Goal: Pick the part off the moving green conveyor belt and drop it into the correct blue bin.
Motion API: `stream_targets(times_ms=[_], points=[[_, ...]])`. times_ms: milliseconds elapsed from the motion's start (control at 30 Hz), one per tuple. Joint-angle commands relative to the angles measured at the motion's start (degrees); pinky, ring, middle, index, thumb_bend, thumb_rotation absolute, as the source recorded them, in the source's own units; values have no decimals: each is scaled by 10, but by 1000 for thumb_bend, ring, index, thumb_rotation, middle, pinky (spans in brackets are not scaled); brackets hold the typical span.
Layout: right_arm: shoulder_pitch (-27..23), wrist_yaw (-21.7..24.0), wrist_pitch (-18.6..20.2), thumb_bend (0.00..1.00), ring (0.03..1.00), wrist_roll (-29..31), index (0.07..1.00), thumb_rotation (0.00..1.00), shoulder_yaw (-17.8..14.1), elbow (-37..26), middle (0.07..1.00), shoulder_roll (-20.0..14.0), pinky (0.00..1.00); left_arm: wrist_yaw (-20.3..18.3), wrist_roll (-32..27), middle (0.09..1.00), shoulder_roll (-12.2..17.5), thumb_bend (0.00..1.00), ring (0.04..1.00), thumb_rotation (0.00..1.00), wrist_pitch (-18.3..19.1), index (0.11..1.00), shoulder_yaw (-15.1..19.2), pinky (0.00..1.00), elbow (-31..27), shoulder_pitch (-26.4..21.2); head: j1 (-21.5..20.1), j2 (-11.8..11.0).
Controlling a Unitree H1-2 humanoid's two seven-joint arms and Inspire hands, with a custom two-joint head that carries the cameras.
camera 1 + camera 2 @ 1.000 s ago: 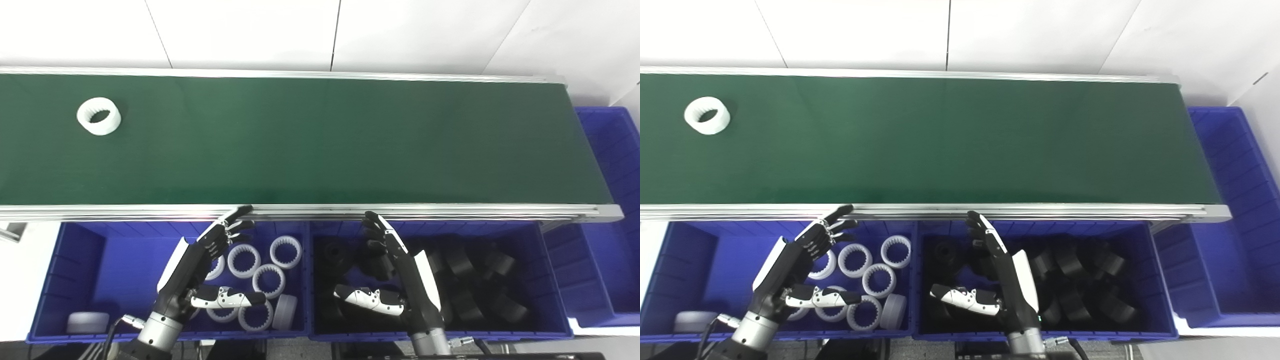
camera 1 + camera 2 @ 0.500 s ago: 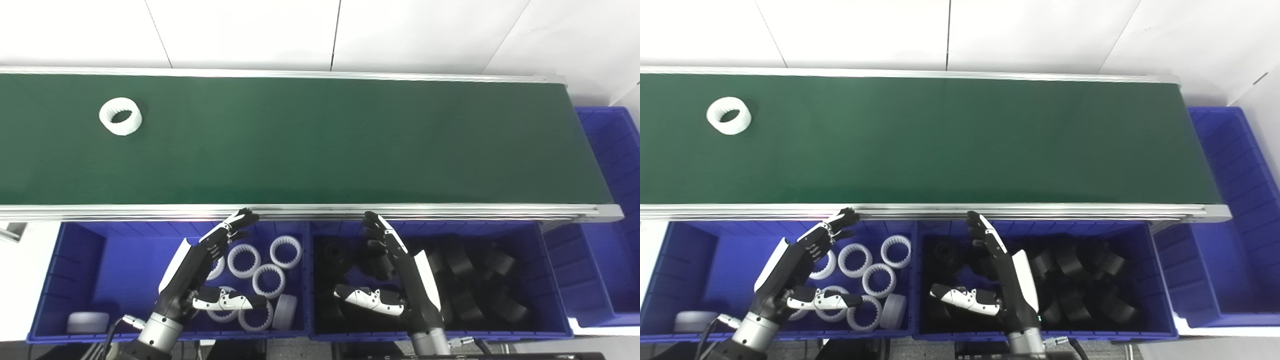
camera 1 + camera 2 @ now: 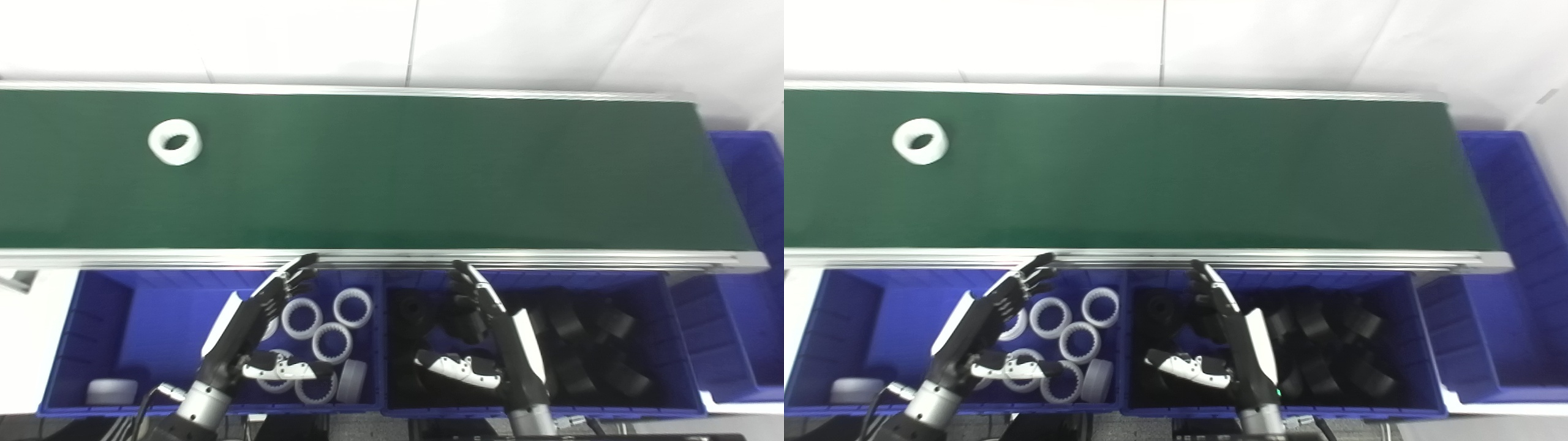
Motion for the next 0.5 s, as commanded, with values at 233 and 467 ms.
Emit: stream_targets(times_ms=[233, 467], points=[[-13, -23, -62, 858, 850, 13, 927, 374, 8, 35, 873, -33, 800, 90, 44, 881, 20, 801, 840, 76, -15, 843, -62, 743, 33, -19, 94, -87], [-23, -40, -62, 860, 845, 15, 925, 337, 20, 50, 865, -39, 798, 160, 49, 847, 47, 845, 806, 97, -15, 818, -109, 706, 43, -36, 92, -107]])
